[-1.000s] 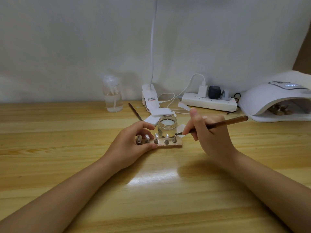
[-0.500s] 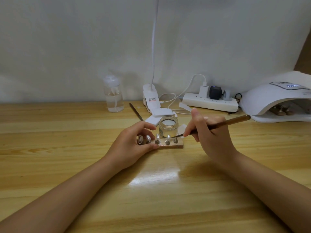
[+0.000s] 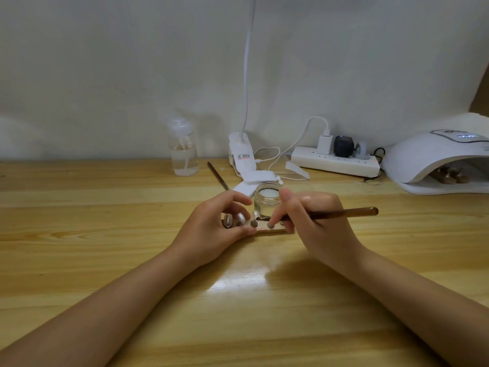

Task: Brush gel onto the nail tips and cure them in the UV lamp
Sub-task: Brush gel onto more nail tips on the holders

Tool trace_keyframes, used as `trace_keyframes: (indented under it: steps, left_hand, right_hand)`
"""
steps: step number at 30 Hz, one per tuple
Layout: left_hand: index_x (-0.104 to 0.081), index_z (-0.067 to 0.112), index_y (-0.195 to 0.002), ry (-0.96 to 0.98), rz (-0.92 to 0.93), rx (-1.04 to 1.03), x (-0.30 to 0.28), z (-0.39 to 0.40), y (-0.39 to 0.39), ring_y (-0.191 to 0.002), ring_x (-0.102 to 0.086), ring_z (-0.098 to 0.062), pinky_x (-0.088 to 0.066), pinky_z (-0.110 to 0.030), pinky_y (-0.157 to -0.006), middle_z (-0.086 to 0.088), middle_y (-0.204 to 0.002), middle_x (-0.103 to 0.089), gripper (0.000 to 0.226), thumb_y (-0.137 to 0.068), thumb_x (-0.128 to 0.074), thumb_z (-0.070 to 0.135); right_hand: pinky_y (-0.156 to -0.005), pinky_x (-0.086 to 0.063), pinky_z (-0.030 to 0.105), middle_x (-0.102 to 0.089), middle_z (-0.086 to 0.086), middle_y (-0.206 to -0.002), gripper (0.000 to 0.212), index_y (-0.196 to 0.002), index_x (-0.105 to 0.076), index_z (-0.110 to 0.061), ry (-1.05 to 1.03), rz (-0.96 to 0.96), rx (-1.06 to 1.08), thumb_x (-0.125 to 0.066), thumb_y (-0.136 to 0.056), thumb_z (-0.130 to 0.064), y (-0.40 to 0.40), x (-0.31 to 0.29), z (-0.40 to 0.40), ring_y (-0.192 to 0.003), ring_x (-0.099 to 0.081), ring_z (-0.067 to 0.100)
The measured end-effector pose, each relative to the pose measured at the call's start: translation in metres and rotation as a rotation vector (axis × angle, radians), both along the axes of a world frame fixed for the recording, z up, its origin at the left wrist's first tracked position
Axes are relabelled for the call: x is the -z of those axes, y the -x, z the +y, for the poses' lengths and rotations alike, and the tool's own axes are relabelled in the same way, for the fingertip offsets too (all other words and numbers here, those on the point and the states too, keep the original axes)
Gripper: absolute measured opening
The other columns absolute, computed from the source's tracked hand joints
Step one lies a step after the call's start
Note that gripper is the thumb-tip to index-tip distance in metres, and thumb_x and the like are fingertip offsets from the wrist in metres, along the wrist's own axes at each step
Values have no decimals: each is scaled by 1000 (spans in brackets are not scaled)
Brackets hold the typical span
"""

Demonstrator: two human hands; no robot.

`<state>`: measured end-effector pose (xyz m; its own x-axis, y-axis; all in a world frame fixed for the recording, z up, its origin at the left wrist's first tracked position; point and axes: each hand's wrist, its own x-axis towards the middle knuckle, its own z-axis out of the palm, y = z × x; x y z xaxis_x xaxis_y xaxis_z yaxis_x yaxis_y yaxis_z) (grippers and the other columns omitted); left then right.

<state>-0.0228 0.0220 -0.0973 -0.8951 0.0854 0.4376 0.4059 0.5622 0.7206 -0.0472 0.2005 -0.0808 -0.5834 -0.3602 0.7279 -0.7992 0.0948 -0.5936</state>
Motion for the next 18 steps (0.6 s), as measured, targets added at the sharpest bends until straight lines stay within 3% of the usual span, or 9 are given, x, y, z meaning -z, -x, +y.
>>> trace_keyframes:
  steps: [4,6,11,14,18]
  left_hand:
    - [-55,35,-92,8,11,-4,0,0,0,-79,-58,2,-39,-5,-72,11,-79,-65,39,-67,-79,17]
    - [-54,36,-91,10,14,-5,-1,0,0,-78,-57,3,-38,-5,-71,11,-79,-65,40,-67,-79,17]
    - [-55,35,-92,-1,19,-2,-1,1,-1,-79,-58,2,-42,-10,-74,9,-79,-66,40,-67,-79,18]
    - [-55,34,-92,-6,22,-4,-2,1,-2,-79,-58,2,-42,-10,-73,9,-79,-66,39,-67,-79,17]
    - [-57,33,-93,-13,24,1,-2,2,-3,-85,-61,-1,-47,-17,-77,6,-86,-67,39,-66,-80,17]
  right_hand:
    - [-53,-37,8,-53,-17,-48,43,-60,-68,-10,84,-29,9,-42,-89,-29,-1,1,0,-45,-53,0]
    - [-54,-40,12,-56,-7,-50,42,-62,-68,-8,93,-19,37,-44,-90,-28,0,0,0,-47,-53,2]
    - [-53,-41,17,-54,-14,-53,39,-66,-70,-6,-13,-10,42,-49,-91,-26,-2,1,-1,-49,-55,3]
    - [-50,-38,14,-52,-6,-47,44,-60,-68,-6,59,-41,-8,-45,-90,-28,-5,0,-3,-44,-50,4]
    - [-55,-43,22,-58,2,-54,43,-68,-71,-5,30,-22,-10,-42,-90,-29,-6,-3,-7,-52,-56,9]
